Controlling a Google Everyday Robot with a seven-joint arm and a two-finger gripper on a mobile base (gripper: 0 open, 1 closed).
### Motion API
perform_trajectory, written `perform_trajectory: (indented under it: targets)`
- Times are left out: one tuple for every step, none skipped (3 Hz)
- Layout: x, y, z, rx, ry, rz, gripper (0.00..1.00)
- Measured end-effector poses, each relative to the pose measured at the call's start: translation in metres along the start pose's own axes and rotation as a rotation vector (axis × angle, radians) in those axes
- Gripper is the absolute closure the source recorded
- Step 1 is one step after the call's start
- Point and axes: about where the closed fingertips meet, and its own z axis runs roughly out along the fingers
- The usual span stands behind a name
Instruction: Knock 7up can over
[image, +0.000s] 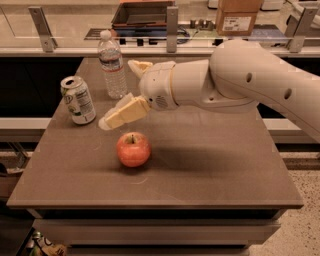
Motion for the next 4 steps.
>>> perform_trajectory:
  targets:
    - [0.002, -0.004, 0.031, -0.018, -0.016, 0.008, 0.00]
    - [0.004, -0.001, 0.058, -0.026, -0.043, 0.028, 0.00]
    - [0.007, 0.003, 0.084, -0.026, -0.068, 0.055, 0.00]
    - [0.005, 0.004, 0.103, -0.018, -0.083, 0.066, 0.00]
